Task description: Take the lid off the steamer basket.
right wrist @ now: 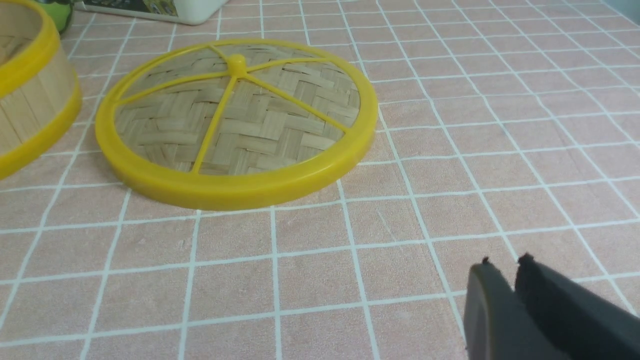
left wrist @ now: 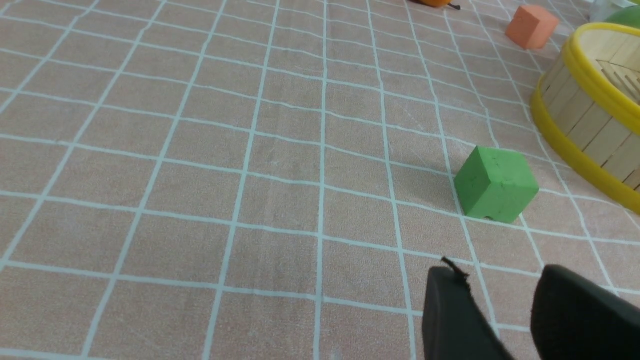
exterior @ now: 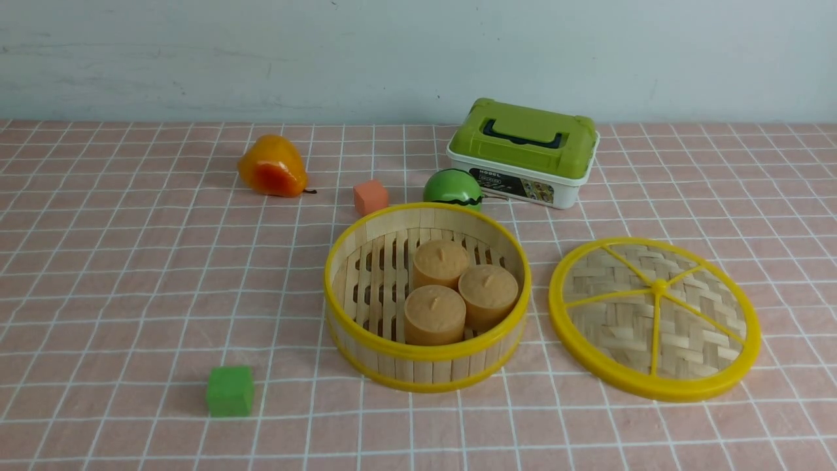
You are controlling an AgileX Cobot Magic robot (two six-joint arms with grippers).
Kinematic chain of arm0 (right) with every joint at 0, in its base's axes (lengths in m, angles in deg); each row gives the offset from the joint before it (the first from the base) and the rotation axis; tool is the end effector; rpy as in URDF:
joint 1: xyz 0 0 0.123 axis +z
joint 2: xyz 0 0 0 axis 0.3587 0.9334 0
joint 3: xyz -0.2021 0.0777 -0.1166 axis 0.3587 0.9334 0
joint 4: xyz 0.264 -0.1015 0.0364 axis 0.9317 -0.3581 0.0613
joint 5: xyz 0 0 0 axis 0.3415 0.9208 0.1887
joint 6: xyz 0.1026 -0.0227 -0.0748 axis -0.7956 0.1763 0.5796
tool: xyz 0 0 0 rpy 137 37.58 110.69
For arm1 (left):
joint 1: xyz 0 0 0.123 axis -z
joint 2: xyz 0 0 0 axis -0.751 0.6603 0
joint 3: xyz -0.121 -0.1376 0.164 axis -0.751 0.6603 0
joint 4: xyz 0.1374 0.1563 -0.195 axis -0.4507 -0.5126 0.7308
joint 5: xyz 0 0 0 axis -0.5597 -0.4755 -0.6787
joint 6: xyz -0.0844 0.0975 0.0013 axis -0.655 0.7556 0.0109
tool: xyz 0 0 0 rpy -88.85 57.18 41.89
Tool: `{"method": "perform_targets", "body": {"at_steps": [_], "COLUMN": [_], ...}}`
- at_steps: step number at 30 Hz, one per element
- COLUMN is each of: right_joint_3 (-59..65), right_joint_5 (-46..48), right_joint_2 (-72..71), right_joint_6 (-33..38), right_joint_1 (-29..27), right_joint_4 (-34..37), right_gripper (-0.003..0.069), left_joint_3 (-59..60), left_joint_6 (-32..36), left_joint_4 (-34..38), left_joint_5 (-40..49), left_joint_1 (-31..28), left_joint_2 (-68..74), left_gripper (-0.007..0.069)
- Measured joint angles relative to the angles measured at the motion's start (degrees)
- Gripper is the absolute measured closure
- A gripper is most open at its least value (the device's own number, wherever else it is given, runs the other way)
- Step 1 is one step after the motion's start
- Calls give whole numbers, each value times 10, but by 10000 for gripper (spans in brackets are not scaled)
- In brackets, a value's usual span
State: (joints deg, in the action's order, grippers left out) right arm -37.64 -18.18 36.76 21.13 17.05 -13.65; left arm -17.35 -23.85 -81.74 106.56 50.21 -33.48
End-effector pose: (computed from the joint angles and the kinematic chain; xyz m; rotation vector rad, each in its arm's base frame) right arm 0.1617 -0.0135 0.1618 0.1499 1.8641 -0.0106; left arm 0.1622 -0.0061 0.1580 -0.2264 1.8685 -0.2222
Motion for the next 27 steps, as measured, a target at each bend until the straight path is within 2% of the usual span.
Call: {"method": "perform_targets", "body": {"at_steps": [27], "right_joint_3": [0], "right_joint_5": [0], "right_joint_2": [0], "right_joint_6": [0], "right_joint_1": [0], "right_joint_4": [0], "right_gripper": [568], "left_joint_3": [0], "left_joint_6": [0], "left_joint_4": [0], "left_joint_5": [2], "left_joint_1": [0], "left_joint_2": [0], "left_gripper": [385]}}
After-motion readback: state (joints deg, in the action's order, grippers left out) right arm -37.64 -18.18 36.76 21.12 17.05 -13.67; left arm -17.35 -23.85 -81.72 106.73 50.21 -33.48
